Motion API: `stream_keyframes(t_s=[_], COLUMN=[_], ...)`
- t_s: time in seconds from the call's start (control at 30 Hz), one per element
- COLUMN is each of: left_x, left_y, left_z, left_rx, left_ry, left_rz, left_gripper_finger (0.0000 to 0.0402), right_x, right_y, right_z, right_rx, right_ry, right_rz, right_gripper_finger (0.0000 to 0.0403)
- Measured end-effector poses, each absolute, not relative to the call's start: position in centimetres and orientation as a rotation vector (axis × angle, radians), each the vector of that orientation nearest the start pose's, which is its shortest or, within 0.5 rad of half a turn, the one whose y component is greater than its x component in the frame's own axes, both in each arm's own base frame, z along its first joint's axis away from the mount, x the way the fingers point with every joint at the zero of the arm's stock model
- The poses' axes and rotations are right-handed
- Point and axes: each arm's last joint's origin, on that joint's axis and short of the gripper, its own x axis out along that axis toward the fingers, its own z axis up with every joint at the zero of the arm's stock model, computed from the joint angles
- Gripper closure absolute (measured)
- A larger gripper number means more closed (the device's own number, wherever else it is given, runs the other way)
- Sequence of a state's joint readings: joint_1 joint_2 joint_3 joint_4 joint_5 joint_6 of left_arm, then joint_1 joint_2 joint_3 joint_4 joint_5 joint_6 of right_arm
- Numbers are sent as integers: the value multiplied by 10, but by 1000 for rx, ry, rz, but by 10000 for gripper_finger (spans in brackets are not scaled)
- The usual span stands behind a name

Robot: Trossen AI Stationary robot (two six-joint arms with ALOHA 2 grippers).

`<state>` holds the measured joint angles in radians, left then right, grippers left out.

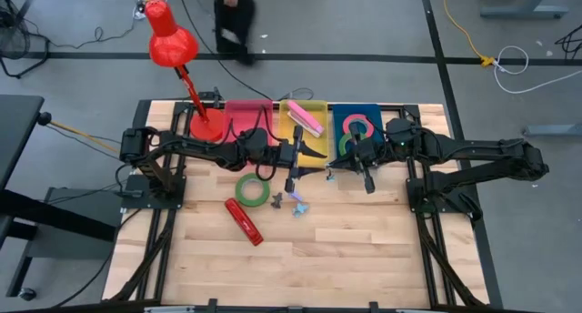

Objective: Pick and place Stapler, Stapler remover, tape
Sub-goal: Put the right blue staple remover into the pink bin

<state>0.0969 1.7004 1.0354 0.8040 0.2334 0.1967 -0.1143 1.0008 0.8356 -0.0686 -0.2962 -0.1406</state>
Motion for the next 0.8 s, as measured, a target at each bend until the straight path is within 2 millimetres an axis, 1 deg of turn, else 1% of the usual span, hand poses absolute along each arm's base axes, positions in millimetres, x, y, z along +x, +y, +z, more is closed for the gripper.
stream_keyframes(t_s=[0.3, 0.6, 0.8], left_x=[378, 378, 378], left_y=[30, 29, 29], left_z=[275, 275, 275], left_rx=[219, 220, 220], left_ry=[-150, -151, -152], left_rz=[-123, -134, -148], left_gripper_finger=[279, 307, 322], right_x=[221, 221, 221], right_y=[-17, -17, -18], right_z=[322, 322, 322], right_rx=[-91, -91, -99], right_ry=[222, 223, 230], right_rz=[197, 197, 147], right_gripper_finger=[401, 401, 401])
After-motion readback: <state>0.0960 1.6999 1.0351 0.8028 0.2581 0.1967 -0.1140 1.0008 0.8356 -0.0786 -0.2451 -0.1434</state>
